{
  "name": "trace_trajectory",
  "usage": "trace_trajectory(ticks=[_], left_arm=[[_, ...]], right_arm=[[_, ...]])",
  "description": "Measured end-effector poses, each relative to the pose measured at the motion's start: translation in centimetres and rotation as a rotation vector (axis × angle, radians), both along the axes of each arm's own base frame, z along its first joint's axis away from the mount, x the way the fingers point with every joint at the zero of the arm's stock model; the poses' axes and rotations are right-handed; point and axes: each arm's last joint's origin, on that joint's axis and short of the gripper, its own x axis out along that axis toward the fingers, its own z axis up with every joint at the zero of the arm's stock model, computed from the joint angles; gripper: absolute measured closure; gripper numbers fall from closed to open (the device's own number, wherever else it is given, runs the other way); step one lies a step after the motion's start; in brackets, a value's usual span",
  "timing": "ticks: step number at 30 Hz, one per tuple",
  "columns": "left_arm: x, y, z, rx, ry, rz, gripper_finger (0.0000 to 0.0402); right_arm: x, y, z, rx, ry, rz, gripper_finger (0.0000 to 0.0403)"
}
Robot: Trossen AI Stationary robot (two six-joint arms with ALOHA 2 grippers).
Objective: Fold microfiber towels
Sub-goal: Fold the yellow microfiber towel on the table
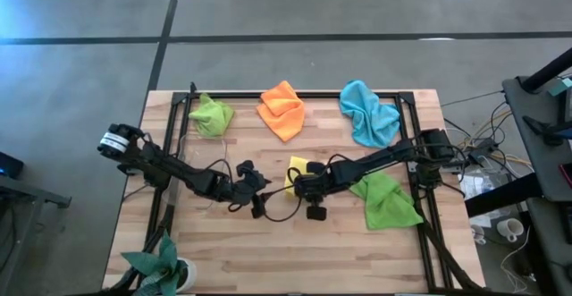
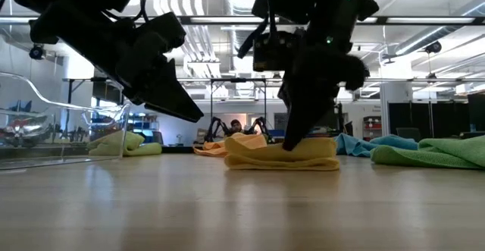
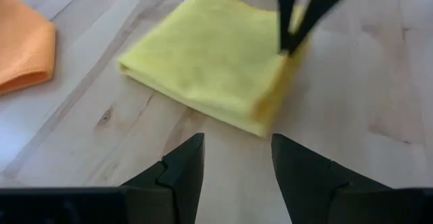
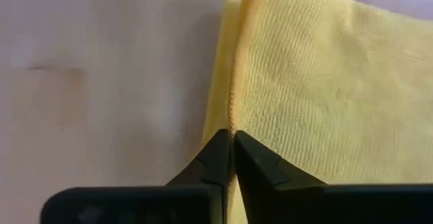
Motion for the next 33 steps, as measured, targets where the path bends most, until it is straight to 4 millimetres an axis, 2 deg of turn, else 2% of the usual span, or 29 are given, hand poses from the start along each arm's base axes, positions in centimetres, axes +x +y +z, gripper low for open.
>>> trace_trajectory(ticks=[5, 11, 16, 18, 22, 25, 28, 33], left_arm=[[0.1, 0.1, 0.1, 0.001, -0.006, 0.001, 0.0244], [0.2, 0.3, 0.2, 0.003, -0.013, 0.005, 0.0244], [1.4, 1.1, 1.1, 0.057, -0.074, -0.006, 0.0244], [2.0, 1.9, 1.1, 0.085, -0.088, 0.009, 0.0244], [3.5, 3.5, 0.3, 0.118, -0.101, 0.009, 0.0244], [4.9, 3.9, -1.0, 0.116, -0.084, -0.062, 0.0244], [6.5, 3.5, -2.4, 0.088, -0.03, -0.171, 0.0244], [7.6, 2.3, -4.3, 0.029, 0.09, -0.324, 0.0244]], right_arm=[[-0.3, 0.6, -0.2, 0.013, 0.022, 0.063, 0.0346], [-0.4, 1.5, 0.4, 0.066, 0.044, 0.142, 0.0285], [-0.7, 1.5, 2.8, -0.094, 0.032, 0.091, 0.0249], [-1.0, 1.5, 3.0, -0.179, 0.026, 0.054, 0.0247], [-1.9, 2.0, 1.6, -0.254, 0.032, -0.016, 0.0257], [-2.5, 2.2, 0.0, -0.27, 0.043, -0.057, 0.0266], [-3.3, 2.7, -1.2, -0.255, 0.066, -0.023, 0.0269], [-4.4, 3.2, -1.5, -0.242, 0.136, 0.03, 0.026]])
